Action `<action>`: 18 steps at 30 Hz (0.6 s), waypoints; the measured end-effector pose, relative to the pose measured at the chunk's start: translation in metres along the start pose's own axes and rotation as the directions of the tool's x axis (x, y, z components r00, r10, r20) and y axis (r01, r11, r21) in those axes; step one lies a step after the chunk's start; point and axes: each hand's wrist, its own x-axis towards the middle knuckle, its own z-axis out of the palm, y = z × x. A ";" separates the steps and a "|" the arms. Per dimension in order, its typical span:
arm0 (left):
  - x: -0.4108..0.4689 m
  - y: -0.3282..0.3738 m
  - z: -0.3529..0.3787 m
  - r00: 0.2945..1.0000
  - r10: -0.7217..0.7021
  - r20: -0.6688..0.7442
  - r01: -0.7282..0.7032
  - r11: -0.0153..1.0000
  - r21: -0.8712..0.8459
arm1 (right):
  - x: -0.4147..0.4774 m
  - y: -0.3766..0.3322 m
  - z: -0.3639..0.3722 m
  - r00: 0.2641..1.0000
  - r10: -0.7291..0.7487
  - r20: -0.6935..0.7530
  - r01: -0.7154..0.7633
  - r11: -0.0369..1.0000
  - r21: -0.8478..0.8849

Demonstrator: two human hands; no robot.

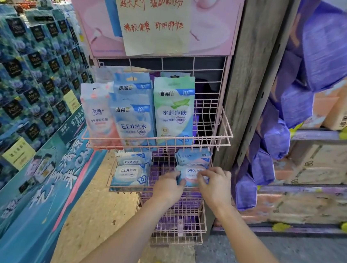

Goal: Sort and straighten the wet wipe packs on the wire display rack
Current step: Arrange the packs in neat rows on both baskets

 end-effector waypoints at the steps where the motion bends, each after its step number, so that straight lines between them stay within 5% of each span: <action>1: 0.001 0.000 0.000 1.000 -0.004 0.001 0.004 1.000 0.004 | -0.002 0.003 0.002 1.000 -0.021 0.021 0.021 1.000 0.002; 8: 0.005 0.001 -0.007 0.997 0.006 0.073 -0.005 1.000 -0.012 | -0.007 0.006 0.003 0.997 -0.079 -0.008 0.078 0.993 -0.085; 12: -0.005 0.008 -0.014 0.992 0.030 0.125 -0.045 0.992 0.122 | -0.012 -0.005 -0.005 0.998 -0.040 -0.037 0.041 0.999 0.008; 15: -0.026 0.018 -0.022 0.990 0.107 -0.088 -0.095 0.986 0.137 | -0.022 -0.032 -0.026 0.978 -0.029 -0.206 0.086 0.958 0.275; 18: -0.052 0.029 -0.037 0.926 0.196 -0.323 -0.200 0.980 0.019 | -0.028 -0.068 -0.062 0.907 -0.070 -0.416 0.283 0.833 0.476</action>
